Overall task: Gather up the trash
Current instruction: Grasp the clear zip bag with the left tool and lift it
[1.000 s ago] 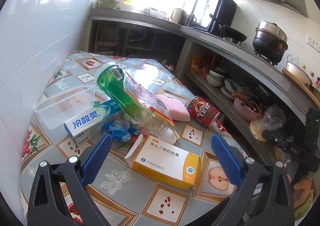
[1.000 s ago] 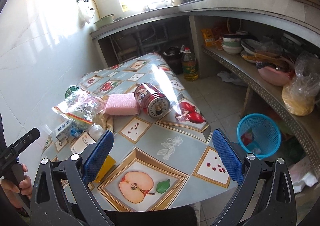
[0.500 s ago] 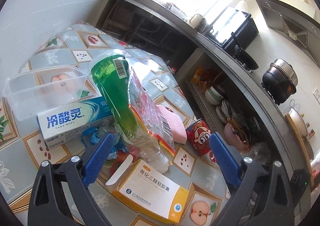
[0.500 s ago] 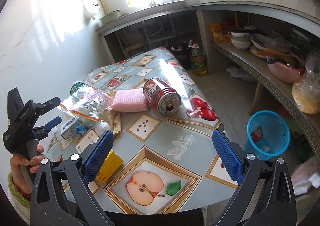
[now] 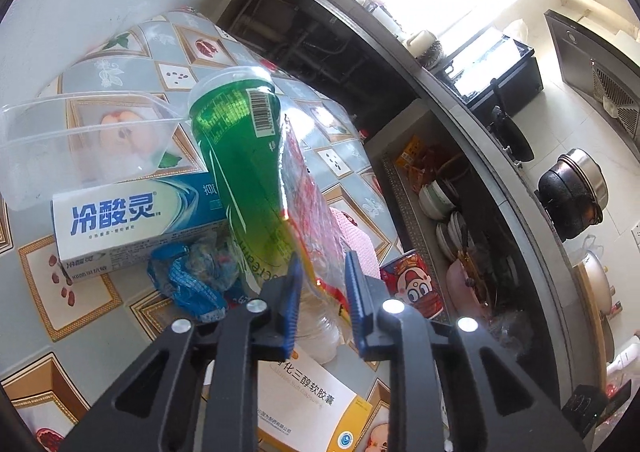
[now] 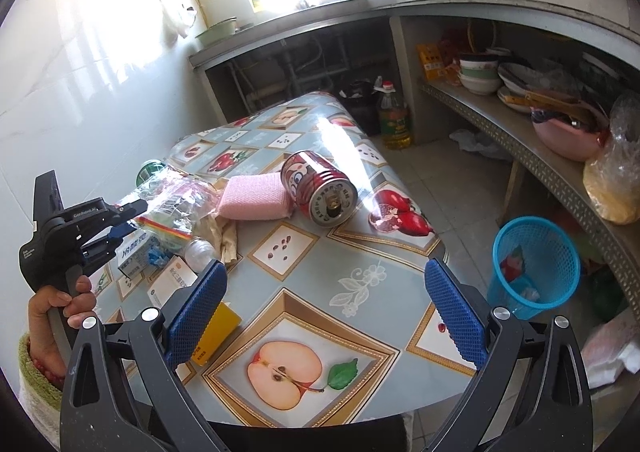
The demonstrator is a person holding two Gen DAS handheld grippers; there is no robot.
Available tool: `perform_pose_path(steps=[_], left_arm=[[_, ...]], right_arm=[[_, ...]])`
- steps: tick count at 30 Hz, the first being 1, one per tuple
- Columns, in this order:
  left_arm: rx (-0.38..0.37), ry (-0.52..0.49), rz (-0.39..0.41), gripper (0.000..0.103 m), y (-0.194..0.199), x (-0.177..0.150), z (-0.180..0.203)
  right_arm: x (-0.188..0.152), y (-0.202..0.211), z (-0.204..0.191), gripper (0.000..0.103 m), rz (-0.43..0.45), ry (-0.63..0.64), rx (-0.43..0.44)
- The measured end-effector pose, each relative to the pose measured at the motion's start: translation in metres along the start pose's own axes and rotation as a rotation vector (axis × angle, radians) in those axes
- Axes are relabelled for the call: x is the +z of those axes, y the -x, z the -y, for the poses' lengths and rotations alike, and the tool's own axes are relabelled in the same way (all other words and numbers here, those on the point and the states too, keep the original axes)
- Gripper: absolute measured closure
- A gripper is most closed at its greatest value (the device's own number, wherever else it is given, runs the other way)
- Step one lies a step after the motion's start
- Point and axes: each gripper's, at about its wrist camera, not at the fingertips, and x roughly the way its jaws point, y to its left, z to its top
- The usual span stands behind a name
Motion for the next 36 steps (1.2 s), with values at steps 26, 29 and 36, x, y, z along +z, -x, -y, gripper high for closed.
perform_pose_path(steps=[26,29,36], left_arm=[[-0.080,-0.097,0.170,0.098,0.097,-0.010,0.011],[-0.078,-0.102,0.197,0.098,0.109,-0.011,0.007],[-0.055,-0.138,0.278,0.098,0.134,-0.010,0.003]], right_arm=[[0.018,-0.009,0.008,0.012,-0.023,-0.012,0.063],[0.017,-0.014,0.002,0.014,-0.051,-0.018,0.109],[0.004,-0.031,-0.036,0.014,-0.148,0.081,0.231]])
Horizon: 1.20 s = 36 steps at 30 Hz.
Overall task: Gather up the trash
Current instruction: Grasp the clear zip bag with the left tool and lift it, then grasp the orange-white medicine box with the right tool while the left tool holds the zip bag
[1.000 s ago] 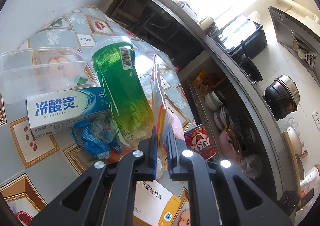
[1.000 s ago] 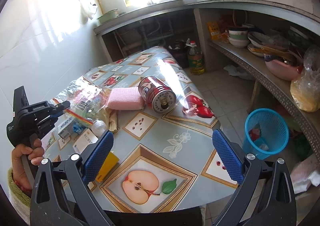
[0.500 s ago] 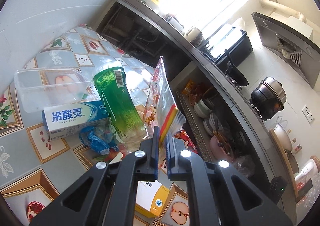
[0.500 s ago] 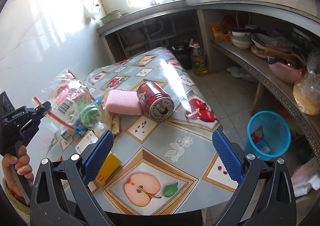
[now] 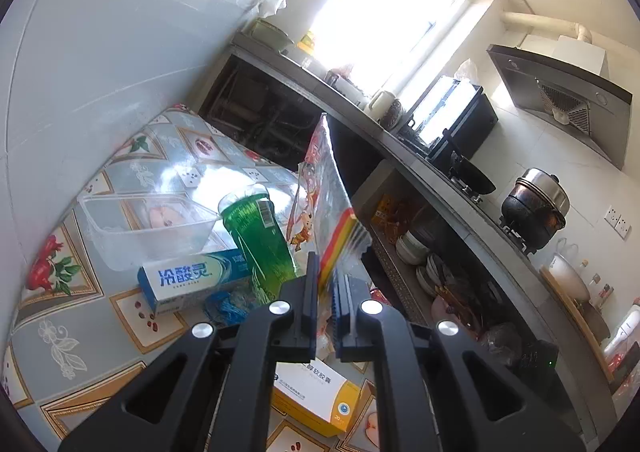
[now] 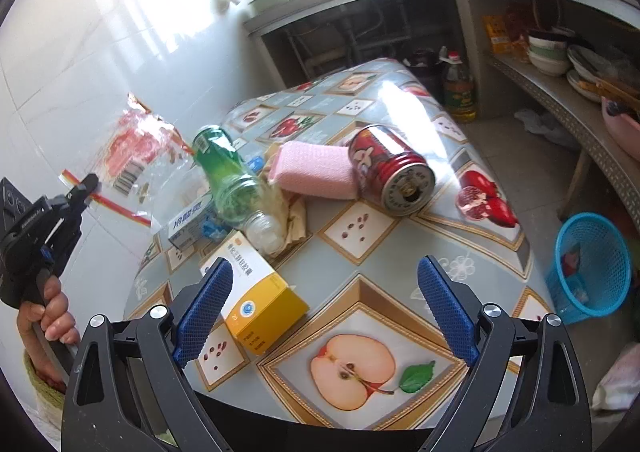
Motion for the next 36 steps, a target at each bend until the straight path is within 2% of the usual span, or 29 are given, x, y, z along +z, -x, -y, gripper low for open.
perform_pose_path(steps=[4,8,11,15,18,22,24,28,36], left_arm=[[0.018,-0.028,0.040,0.098,0.012,0.006,-0.002],[0.021,-0.031,0.033,0.098,0.016,0.005,-0.006],[0.020,-0.024,0.011,0.098,0.015,0.000,-0.010],[0.017,-0.032,-0.004,0.098,0.017,-0.004,-0.010],[0.011,-0.045,-0.010,0.098,0.017,-0.006,-0.010],[0.002,-0.069,-0.022,0.098,0.017,-0.007,-0.011],[0.012,-0.075,-0.026,0.098,0.014,-0.005,-0.012],[0.020,-0.073,-0.027,0.098,0.013,-0.004,-0.011],[0.040,-0.083,-0.014,0.098,0.023,-0.007,-0.007]], right_arm=[[0.000,-0.020,-0.028,0.014,-0.080,0.090,0.078],[-0.005,-0.048,-0.062,0.013,-0.166,0.237,0.134],[-0.008,-0.073,-0.082,0.012,-0.228,0.355,0.123],[-0.009,-0.099,-0.093,0.012,-0.280,0.449,0.090],[-0.006,-0.116,-0.092,0.013,-0.322,0.452,0.072],[-0.006,-0.127,-0.089,0.013,-0.370,0.431,0.091],[-0.008,-0.127,-0.089,0.014,-0.374,0.427,0.092],[-0.012,-0.122,-0.090,0.027,-0.376,0.418,0.072],[-0.021,-0.111,-0.096,0.029,-0.376,0.422,0.051]])
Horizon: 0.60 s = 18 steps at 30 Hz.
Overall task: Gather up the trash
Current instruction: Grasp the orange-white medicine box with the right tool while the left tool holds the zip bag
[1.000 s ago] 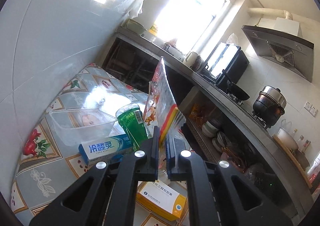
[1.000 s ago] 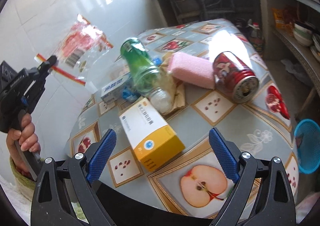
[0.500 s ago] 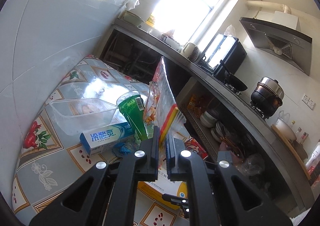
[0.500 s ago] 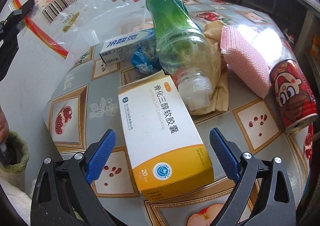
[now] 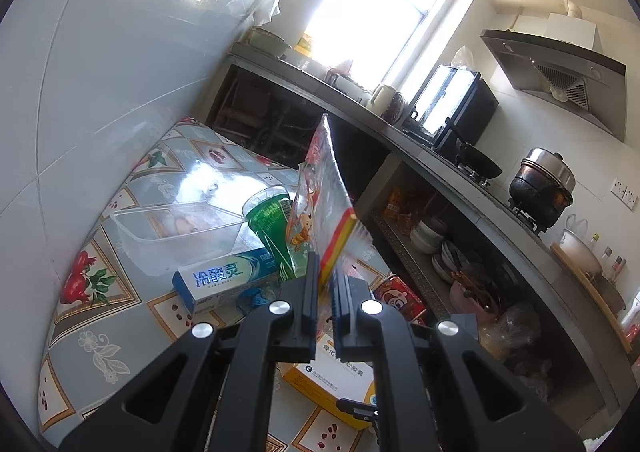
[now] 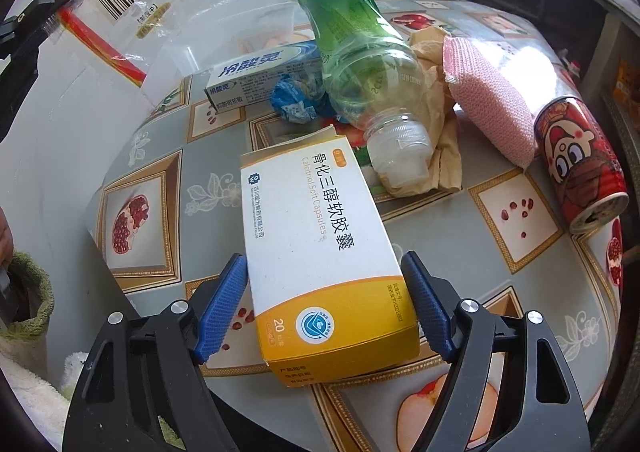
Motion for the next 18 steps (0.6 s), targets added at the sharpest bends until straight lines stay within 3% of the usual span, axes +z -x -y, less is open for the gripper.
perform_pose_path(steps=[18], left_arm=[[0.010,-0.033,-0.002,0.098,0.001,-0.001,0.009]], right_arm=[[-0.016,0.059,0.011,0.031,0.133,-0.171,0.137]])
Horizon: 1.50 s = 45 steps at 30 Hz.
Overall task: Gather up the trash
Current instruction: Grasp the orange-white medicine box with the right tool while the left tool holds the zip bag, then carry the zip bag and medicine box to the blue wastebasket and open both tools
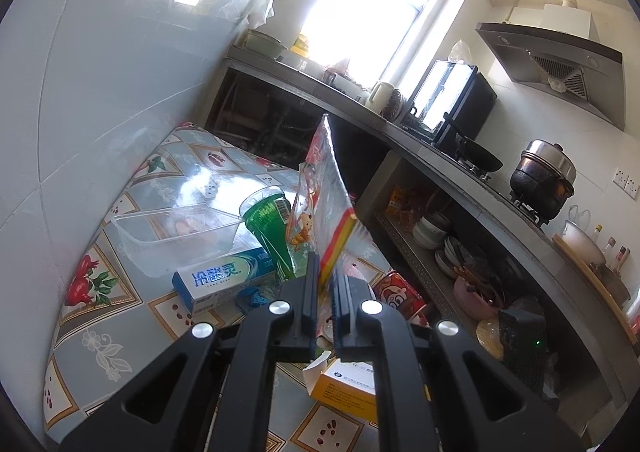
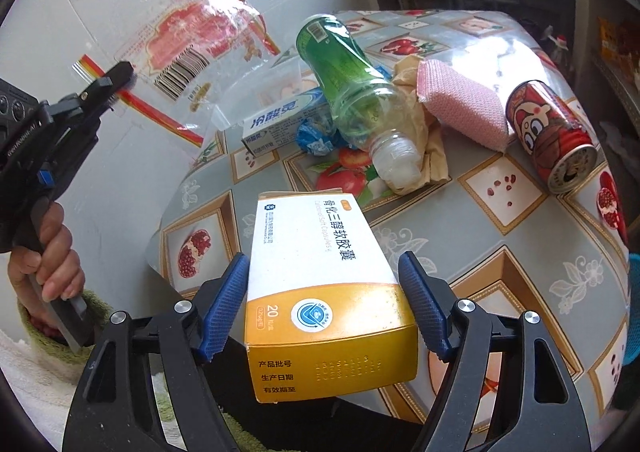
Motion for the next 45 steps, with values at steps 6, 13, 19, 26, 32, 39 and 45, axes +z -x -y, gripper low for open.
perform_pose_path(steps=[6,13,19,26,32,39,45], left_arm=[[-0.004,-0.013,-0.003,0.098,-0.002,0.000,0.003],[-0.011,-0.025,-0.007,0.098,-0.006,0.000,0.005],[-0.018,-0.036,-0.013,0.098,-0.008,0.000,0.007],[-0.026,-0.050,-0.016,0.098,-0.008,0.000,0.012],[-0.030,-0.060,-0.022,0.098,-0.008,-0.001,0.017],[-0.034,-0.076,-0.031,0.098,-0.011,-0.002,0.025],[-0.042,-0.096,-0.042,0.098,-0.016,-0.002,0.036]], right_arm=[[0.001,0.022,0.008,0.032,0.061,-0.051,0.022],[0.000,0.039,0.020,0.032,0.101,-0.100,0.031],[-0.001,0.052,0.031,0.032,0.136,-0.134,0.021],[-0.003,0.065,0.039,0.032,0.166,-0.156,0.010],[-0.006,0.071,0.046,0.032,0.186,-0.173,0.001],[-0.010,0.080,0.054,0.032,0.209,-0.199,-0.002],[-0.017,0.091,0.063,0.032,0.234,-0.223,-0.008]])
